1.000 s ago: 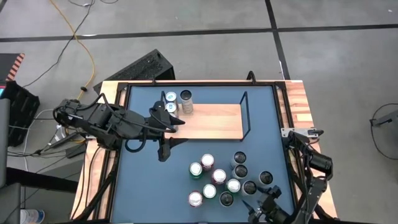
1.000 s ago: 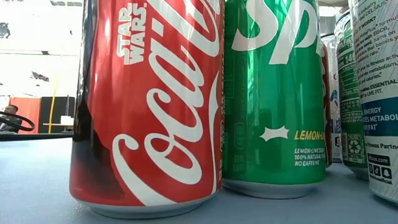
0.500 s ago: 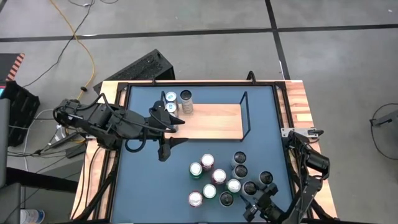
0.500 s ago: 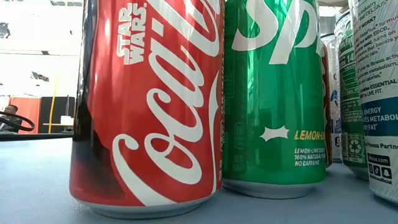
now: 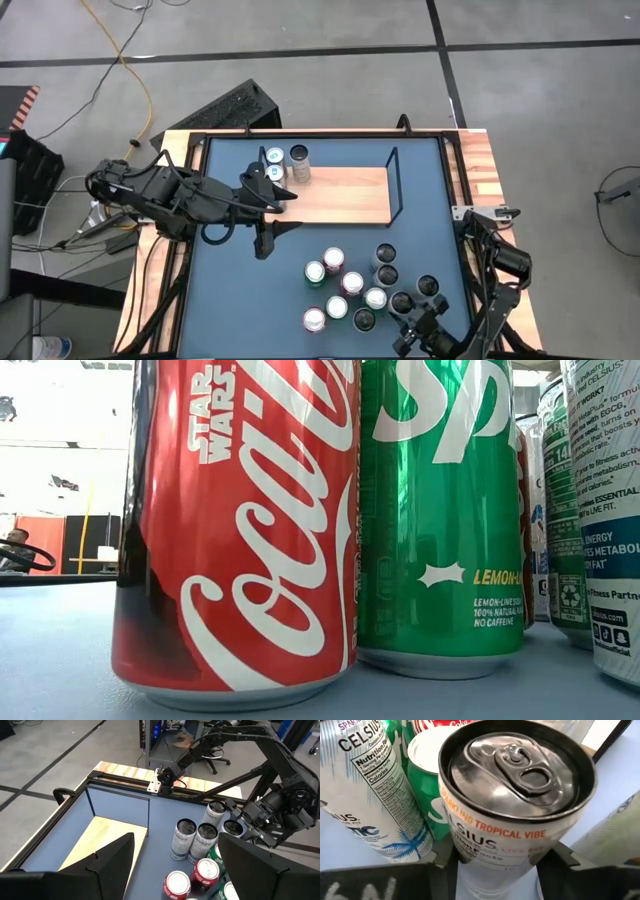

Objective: Place canned beverage on shelf
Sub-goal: Put the bottom white and orange soda can on the shelf aligned with the other white and orange soda can

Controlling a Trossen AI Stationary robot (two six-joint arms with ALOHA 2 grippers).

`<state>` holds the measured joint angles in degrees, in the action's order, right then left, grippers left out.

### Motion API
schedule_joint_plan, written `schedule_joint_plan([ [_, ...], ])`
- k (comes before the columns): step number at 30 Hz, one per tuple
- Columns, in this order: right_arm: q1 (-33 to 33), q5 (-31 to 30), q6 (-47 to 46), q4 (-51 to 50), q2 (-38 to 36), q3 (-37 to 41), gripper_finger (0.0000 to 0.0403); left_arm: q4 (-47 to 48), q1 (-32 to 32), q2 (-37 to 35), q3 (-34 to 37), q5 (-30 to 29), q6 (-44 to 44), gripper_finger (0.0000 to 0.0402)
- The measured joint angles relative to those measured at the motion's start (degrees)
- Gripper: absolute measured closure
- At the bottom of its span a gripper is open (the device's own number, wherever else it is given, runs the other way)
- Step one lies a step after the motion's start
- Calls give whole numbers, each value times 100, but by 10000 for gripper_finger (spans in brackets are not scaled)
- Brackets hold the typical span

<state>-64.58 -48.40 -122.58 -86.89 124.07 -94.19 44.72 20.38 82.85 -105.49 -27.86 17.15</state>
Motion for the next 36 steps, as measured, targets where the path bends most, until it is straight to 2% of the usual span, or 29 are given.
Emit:
schedule_joint_plan([
  [3, -28, 11, 143, 57, -2, 0, 206, 1, 0, 0, 0, 1, 0, 129],
  [11, 134, 148, 219, 120, -1, -1, 44, -1, 0, 0, 0, 0, 0, 129],
  [15, 299, 157, 340, 466, -2, 142, 10, -2, 0, 0, 0, 0, 0, 129],
  [18, 369, 92, 501, 827, -2, 290, 16, -1, 0, 0, 0, 0, 0, 129],
  [21, 367, 83, 539, 910, -2, 326, 42, 1, 0, 0, 0, 0, 0, 129],
  [30, 298, 193, 413, 623, -2, 327, 189, 54, 0, 0, 0, 0, 0, 129],
  [36, 173, 198, 321, 600, -2, 326, 193, 102, 0, 0, 0, -22, 0, 129],
])
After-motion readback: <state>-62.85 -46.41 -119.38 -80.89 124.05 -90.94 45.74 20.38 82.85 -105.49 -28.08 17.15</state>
